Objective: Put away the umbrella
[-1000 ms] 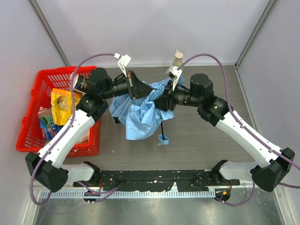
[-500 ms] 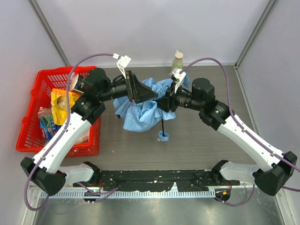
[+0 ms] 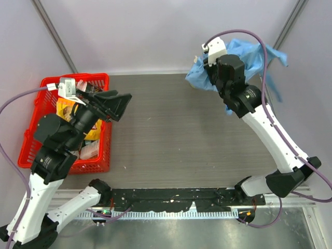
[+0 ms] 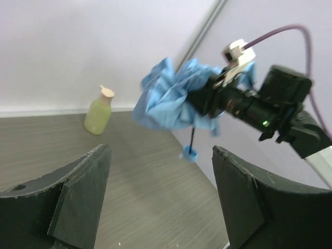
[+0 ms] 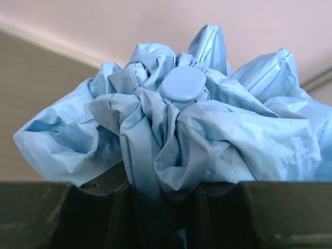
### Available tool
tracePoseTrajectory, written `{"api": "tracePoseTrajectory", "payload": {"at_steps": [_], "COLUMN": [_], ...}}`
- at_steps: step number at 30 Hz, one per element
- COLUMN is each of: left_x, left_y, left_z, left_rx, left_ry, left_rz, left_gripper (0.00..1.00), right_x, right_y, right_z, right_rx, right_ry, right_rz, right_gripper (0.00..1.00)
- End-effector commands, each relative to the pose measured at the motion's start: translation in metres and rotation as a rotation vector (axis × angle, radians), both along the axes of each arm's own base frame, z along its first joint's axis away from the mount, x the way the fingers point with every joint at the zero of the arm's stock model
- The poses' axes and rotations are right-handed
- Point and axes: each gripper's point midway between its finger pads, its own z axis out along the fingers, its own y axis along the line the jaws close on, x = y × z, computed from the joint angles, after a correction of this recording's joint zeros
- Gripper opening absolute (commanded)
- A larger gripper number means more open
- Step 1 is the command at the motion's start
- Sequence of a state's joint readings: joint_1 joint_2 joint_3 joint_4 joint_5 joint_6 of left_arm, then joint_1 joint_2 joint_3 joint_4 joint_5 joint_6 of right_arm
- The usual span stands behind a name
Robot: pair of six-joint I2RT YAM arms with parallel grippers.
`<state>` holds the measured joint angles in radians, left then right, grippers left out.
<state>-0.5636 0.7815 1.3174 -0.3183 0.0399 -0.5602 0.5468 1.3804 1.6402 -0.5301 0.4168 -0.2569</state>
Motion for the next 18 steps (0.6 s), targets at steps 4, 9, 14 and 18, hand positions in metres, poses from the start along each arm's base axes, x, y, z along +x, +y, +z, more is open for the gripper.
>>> {"api": "tracePoseTrajectory", "payload": {"at_steps": [4,9,14,18], "left_x": [0.009,-0.005,-0.012,-0.011], "left_y": [0.005,0.01,0.015,0.019], "left_z": [-0.075,-0.11,-0.138,-0.161], "left_rx": [0.034,0.03,0.066,0.065], "left_ry": [0.189,0.265,0.329,0.385], "left_rz": [0.059,0.043,0.055,0.083], "left_gripper": [0.79,0.79,0.77,0.7], "right_x": [0.034,0.013,-0.036,-0.08], "right_y": [0.01,0.079,0.129,0.147], "right_z": [0.008,-0.133,-0.245,-0.317], "right_rx": [-0.456,-0.647,-0.617,-0.515], "right_ry": [-0.163,-0.06,0.112,0.347], "right_rz": [-0.104,-0.043,0.116,0.329], "right_gripper": [0.01,0.01,0.01,0.01]}}
